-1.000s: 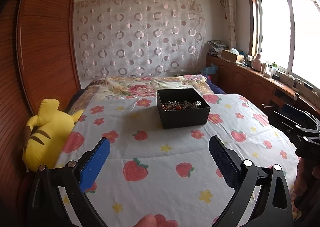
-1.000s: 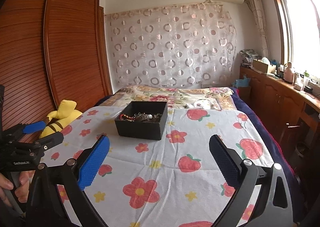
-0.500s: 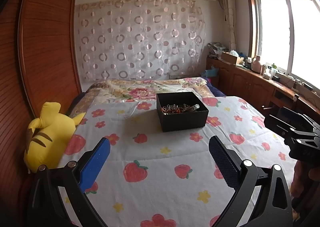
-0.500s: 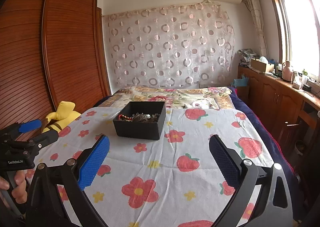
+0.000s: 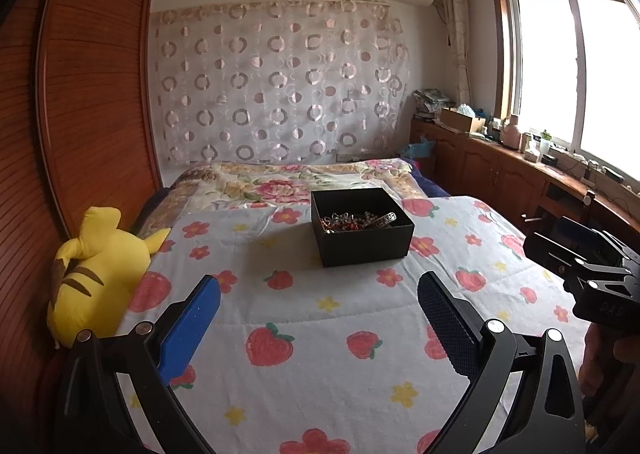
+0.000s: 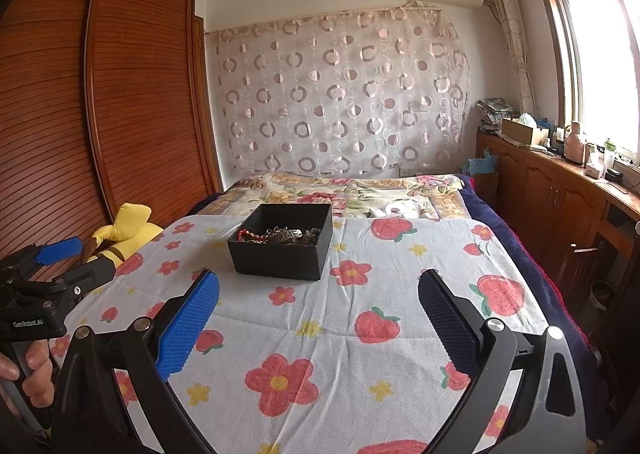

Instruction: Organize jewelry

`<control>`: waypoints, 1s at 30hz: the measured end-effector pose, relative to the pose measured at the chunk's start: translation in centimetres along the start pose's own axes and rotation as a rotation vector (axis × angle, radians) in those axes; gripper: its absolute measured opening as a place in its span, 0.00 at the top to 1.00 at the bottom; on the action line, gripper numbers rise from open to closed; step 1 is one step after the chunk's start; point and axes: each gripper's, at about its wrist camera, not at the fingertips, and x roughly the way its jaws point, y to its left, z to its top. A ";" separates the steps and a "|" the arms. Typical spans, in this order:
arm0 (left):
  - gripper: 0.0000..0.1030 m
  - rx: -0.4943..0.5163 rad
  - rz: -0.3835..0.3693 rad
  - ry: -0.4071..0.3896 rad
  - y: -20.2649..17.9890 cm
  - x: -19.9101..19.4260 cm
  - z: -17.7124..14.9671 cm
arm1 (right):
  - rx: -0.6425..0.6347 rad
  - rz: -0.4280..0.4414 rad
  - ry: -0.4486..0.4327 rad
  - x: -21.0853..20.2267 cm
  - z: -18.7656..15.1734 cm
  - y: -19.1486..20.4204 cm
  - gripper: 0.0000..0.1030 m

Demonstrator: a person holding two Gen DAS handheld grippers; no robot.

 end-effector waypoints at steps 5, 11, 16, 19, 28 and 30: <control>0.07 -0.001 0.001 0.000 0.0 0.0 -0.1 | 0.001 -0.001 -0.001 0.0 0.0 0.0 0.02; 0.07 -0.001 0.002 0.000 0.0 0.0 0.0 | 0.002 -0.002 -0.002 0.0 -0.1 -0.1 0.02; 0.07 -0.001 0.001 0.000 0.0 0.0 -0.1 | 0.002 -0.002 -0.002 0.0 -0.1 -0.1 0.02; 0.07 -0.001 0.001 0.002 0.1 0.0 -0.1 | 0.002 -0.001 -0.002 0.0 -0.1 -0.1 0.02; 0.07 -0.002 0.002 -0.001 0.3 0.0 -0.1 | 0.003 -0.003 -0.003 0.0 -0.2 -0.2 0.02; 0.07 -0.001 0.001 -0.003 0.4 0.0 -0.1 | 0.004 -0.003 -0.005 0.0 -0.2 -0.2 0.02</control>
